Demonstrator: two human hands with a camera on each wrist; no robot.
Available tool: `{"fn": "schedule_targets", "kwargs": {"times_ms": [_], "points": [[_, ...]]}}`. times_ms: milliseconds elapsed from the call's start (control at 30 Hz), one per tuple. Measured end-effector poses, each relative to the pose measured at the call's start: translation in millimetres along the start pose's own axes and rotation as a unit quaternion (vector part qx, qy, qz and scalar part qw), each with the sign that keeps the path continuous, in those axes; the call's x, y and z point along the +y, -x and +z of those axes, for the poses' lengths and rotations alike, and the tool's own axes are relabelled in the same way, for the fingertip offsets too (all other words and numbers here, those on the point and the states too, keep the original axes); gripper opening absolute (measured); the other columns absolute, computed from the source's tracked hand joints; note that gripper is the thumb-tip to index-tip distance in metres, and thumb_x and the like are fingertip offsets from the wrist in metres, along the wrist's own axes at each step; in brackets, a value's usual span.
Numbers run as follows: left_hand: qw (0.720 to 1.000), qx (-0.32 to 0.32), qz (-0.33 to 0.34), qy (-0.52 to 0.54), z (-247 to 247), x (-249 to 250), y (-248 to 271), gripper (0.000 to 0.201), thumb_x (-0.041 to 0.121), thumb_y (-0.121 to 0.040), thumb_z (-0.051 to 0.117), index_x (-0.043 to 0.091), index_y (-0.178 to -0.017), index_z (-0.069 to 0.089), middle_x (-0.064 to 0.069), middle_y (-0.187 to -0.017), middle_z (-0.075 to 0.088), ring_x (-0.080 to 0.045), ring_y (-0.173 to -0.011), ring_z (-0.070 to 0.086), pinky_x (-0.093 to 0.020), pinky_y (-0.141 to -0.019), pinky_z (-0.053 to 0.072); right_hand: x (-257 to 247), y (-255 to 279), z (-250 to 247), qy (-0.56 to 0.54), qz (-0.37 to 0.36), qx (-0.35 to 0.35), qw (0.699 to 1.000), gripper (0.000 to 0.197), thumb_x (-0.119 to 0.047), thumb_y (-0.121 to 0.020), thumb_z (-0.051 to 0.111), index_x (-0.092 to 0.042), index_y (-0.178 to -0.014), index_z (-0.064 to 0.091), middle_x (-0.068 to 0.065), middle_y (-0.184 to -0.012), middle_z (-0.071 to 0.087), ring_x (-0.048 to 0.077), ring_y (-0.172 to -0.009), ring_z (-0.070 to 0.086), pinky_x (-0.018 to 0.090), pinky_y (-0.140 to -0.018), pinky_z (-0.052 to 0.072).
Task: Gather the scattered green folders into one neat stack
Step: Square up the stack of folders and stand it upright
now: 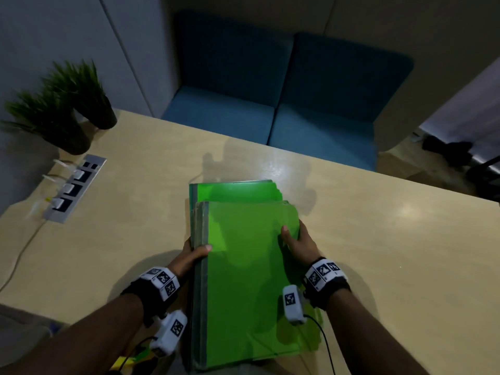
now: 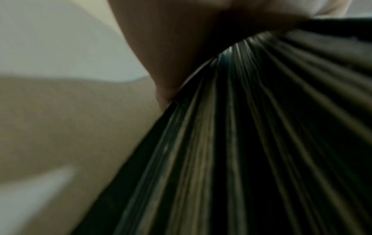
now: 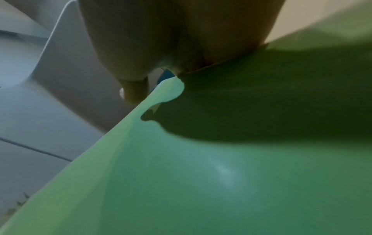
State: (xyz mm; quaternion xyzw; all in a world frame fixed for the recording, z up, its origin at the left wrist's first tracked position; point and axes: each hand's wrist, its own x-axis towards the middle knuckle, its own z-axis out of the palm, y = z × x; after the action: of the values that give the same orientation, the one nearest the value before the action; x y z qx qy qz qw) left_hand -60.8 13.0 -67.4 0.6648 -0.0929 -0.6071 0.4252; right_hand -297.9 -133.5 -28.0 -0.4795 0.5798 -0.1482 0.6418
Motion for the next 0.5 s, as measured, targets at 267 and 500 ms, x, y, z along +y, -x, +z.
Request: {"fn": "schedule_targets", "kwargs": {"times_ms": [267,500], "points": [[0.998,-0.015,0.008,-0.056,2.6,9.9,10.4,0.163,0.067,-0.020,0.087,0.019,-0.154,0.008,-0.014,-0.156,0.027,-0.032,-0.138,0.035,-0.043,-0.113,0.026,17.5,-19.6,-7.3,-0.041,0.021,-0.004,0.999,0.067,-0.044,-0.077,0.072,-0.023,-0.135,0.048,0.003,-0.125,0.062,0.020,-0.101,0.064,0.029,-0.078,0.059],[0.994,-0.051,0.081,-0.045,7.1,18.4,14.9,0.142,0.046,-0.022,0.086,0.017,-0.145,0.020,-0.008,-0.126,0.044,-0.012,-0.098,0.052,-0.018,-0.070,0.048,1.8,-26.4,-19.3,0.010,0.077,-0.019,0.997,0.052,-0.048,-0.094,0.054,0.001,-0.107,0.062,-0.001,-0.076,0.072,0.006,-0.060,0.064,0.019,-0.052,0.046]]}}
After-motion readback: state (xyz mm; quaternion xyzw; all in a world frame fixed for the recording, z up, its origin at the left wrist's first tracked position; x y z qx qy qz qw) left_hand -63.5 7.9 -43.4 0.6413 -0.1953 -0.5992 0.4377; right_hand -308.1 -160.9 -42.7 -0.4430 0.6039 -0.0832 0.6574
